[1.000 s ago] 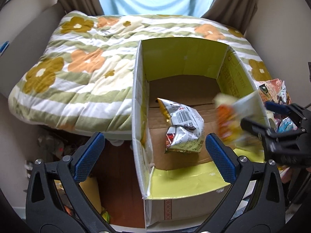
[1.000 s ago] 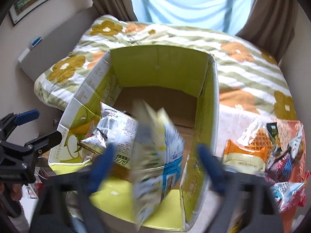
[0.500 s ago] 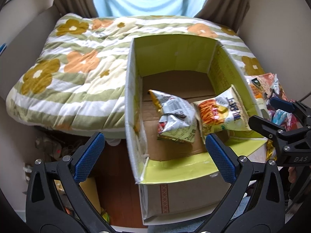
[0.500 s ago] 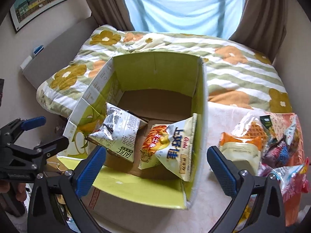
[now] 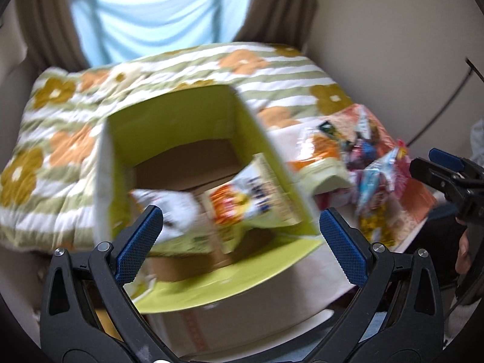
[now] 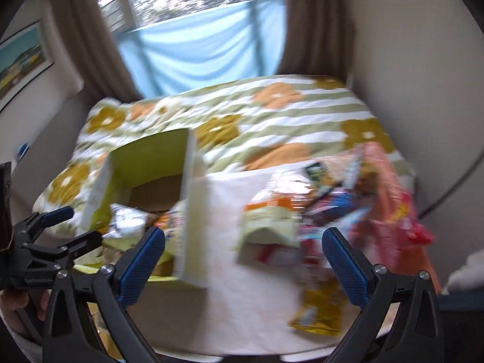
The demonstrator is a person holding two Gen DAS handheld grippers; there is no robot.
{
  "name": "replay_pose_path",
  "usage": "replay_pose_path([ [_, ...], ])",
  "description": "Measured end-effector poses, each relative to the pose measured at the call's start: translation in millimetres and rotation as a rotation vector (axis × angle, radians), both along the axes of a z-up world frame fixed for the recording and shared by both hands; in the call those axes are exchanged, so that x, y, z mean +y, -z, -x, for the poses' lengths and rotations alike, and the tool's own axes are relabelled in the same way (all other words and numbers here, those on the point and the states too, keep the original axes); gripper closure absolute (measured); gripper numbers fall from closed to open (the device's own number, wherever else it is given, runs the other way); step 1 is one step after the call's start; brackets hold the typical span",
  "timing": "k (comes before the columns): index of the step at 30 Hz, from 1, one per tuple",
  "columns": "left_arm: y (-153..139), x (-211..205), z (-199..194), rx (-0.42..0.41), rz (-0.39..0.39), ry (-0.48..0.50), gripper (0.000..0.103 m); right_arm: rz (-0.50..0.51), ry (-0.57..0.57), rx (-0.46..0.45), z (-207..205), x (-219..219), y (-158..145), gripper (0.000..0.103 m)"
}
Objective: Organize snacks
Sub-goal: 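Grasp the blue-white snack bag with the left tool while the right tool grasps the pink candy bag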
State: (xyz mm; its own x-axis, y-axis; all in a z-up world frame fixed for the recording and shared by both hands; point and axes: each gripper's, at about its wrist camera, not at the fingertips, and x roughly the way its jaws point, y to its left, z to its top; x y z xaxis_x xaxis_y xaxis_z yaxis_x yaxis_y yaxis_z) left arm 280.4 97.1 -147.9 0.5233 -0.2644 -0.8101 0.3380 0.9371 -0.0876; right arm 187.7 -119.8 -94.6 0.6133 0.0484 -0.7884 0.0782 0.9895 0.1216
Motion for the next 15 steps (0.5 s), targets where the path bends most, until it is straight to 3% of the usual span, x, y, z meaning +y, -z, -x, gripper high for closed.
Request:
replay_pose_path([
  [5, 2.0, -66.1, 7.2, -0.019, 0.011, 0.075, 0.000, -0.011, 0.067, -0.005, 19.8, -69.0, 0.8, 0.000],
  [10, 16.3, -141.9, 10.7, 0.014, 0.013, 0.143, 0.000, -0.018, 0.087, 0.009, 32.3, -121.2, 13.8, 0.000],
  [15, 35.4, -205.5, 5.5, 0.077, 0.012, 0.208, 0.000, -0.128, 0.080, 0.037, 38.2, -168.0, 40.5, 0.000],
])
